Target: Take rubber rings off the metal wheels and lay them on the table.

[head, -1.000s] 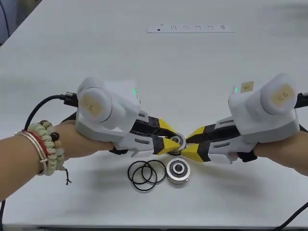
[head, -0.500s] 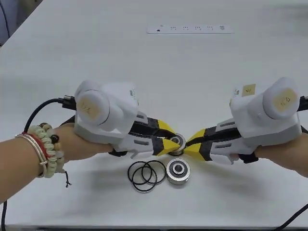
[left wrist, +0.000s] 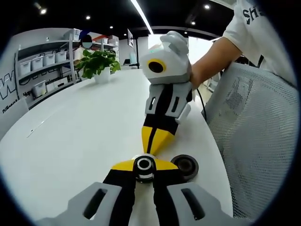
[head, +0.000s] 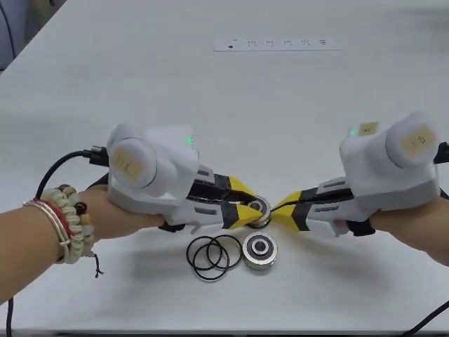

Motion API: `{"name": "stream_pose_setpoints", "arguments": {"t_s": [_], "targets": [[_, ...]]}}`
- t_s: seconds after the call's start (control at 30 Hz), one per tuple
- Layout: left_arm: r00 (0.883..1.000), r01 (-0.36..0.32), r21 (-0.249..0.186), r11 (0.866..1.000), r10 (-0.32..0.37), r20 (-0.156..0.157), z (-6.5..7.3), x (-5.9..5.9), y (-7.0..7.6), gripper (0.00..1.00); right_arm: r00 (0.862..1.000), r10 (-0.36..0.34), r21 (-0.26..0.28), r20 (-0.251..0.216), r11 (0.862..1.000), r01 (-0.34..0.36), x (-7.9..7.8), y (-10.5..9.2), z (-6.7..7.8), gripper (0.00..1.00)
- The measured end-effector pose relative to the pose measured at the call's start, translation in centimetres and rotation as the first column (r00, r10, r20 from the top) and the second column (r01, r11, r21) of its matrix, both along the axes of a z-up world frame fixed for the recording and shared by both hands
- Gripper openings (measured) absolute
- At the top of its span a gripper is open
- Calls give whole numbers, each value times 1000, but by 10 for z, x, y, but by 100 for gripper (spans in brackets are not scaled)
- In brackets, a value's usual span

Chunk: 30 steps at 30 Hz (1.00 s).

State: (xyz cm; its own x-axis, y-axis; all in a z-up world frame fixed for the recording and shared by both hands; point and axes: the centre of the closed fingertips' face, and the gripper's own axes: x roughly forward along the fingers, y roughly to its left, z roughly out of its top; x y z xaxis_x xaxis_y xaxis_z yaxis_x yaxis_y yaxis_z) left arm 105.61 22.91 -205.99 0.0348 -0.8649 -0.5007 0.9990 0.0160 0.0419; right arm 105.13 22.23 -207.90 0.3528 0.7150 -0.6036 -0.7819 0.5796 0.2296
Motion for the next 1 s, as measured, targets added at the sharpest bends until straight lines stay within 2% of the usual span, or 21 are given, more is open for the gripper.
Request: {"name": "stream_pose_setpoints", "arguments": {"t_s": [0.37, 0.47, 0.9, 1.0], "targets": [[1000, 5, -6, 1000, -5, 0, 0, 0, 0, 8, 995, -57, 66, -76, 996, 63, 2, -3, 1, 0], [1000, 4, -7, 1000, -4, -1, 0, 0, -1, 8, 995, -65, 68, -77, 995, 70, 1, -2, 2, 0], [1000, 1, -10, 1000, -1, -1, 0, -1, -1, 8, 984, -116, 144, -135, 980, 136, 0, 0, 12, 0], [1000, -2, -11, 1000, 2, 0, 0, -1, -1, 8, 983, -118, 140, -139, 981, 137, 0, 0, 13, 0]]}}
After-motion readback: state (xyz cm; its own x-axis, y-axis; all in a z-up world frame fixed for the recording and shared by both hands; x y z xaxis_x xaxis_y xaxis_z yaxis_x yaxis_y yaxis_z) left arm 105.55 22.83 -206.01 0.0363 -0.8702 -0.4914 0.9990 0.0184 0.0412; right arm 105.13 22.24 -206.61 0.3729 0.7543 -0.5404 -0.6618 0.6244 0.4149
